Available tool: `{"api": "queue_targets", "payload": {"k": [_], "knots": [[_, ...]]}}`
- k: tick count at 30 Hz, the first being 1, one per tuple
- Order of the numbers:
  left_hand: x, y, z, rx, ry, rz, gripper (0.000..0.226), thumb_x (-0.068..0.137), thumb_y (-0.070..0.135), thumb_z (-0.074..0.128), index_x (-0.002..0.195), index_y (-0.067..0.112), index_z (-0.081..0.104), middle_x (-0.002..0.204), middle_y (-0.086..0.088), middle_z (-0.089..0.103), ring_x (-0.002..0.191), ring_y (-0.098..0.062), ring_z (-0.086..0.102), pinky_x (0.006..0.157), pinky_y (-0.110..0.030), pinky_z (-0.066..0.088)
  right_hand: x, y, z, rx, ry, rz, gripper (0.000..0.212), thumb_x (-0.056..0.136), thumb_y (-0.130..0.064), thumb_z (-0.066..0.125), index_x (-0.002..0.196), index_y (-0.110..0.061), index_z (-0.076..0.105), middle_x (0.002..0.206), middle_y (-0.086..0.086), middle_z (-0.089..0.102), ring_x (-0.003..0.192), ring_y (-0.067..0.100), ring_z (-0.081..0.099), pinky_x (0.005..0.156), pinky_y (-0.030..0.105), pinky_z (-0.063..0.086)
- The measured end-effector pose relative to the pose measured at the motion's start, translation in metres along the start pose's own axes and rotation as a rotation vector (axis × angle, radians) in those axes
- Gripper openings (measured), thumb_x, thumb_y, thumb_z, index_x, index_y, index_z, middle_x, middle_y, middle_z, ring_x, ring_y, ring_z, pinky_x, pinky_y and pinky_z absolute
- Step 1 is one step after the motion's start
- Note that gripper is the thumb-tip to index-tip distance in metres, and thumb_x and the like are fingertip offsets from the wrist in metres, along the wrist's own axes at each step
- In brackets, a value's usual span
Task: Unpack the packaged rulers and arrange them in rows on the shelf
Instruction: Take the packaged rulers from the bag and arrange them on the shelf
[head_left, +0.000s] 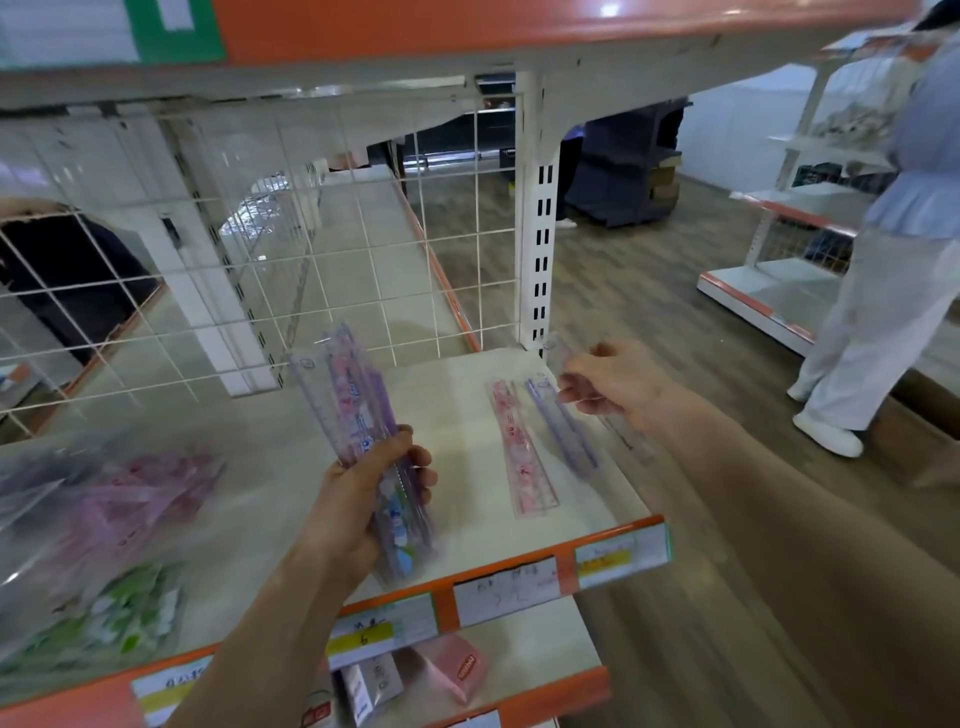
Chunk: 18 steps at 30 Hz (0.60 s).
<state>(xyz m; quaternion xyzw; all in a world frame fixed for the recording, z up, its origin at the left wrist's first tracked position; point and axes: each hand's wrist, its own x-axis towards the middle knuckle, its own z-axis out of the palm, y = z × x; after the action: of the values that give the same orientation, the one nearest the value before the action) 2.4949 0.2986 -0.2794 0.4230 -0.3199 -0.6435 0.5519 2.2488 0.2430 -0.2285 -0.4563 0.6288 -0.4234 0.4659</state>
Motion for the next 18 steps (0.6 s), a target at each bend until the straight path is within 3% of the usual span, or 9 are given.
{"api": "queue_targets", "payload": {"k": [5,9,12,14,18], "knots": [[-0.001,0.0,-0.002,-0.005,-0.005,-0.01,0.002,0.089,0.009,0.058,0.089,0.009,0.059,0.069,-0.01,0.062,0.055,-0.021,0.06,0.051,-0.029,0.052,0.007,0.0,0.008,-0.185,-0.018,-0.014,0.019,0.092,-0.003,0.049,0.074,-0.011,0.048,0.06,0.012,0.047,0.039,0.014,0.042,0.04,0.021,0.028],[-0.001,0.0,-0.002,-0.015,-0.011,-0.012,0.002,0.089,0.008,0.057,0.09,0.009,0.059,0.07,-0.01,0.062,0.055,-0.021,0.06,0.051,-0.028,0.052,0.01,0.0,0.01,-0.335,0.0,-0.014,0.041,0.09,-0.036,0.054,0.06,-0.02,0.032,0.057,0.005,0.03,0.043,0.017,0.025,0.044,0.021,0.018],[-0.001,0.0,-0.002,-0.017,-0.008,-0.013,0.002,0.089,0.008,0.058,0.091,0.009,0.059,0.07,-0.01,0.062,0.055,-0.021,0.06,0.051,-0.028,0.052,0.009,-0.001,0.01,-0.382,0.014,-0.049,0.039,0.09,-0.028,0.053,0.059,-0.017,0.033,0.053,-0.001,0.029,0.046,0.016,0.028,0.047,0.022,0.024],[-0.001,0.0,-0.001,-0.016,-0.002,-0.011,0.002,0.089,0.008,0.058,0.09,0.009,0.059,0.069,-0.01,0.062,0.055,-0.021,0.06,0.051,-0.027,0.052,0.012,-0.001,0.011,-0.337,0.027,-0.079,0.037,0.093,-0.021,0.048,0.058,-0.013,0.037,0.057,0.002,0.035,0.052,0.018,0.032,0.055,0.028,0.031],[-0.001,0.001,-0.001,-0.02,-0.002,-0.013,0.002,0.088,0.009,0.058,0.09,0.009,0.06,0.069,-0.01,0.062,0.055,-0.021,0.06,0.051,-0.028,0.052,0.016,0.001,0.011,-0.351,0.045,-0.088,0.032,0.093,-0.019,0.052,0.063,-0.008,0.052,0.053,0.002,0.05,0.046,0.016,0.038,0.054,0.028,0.034]]}}
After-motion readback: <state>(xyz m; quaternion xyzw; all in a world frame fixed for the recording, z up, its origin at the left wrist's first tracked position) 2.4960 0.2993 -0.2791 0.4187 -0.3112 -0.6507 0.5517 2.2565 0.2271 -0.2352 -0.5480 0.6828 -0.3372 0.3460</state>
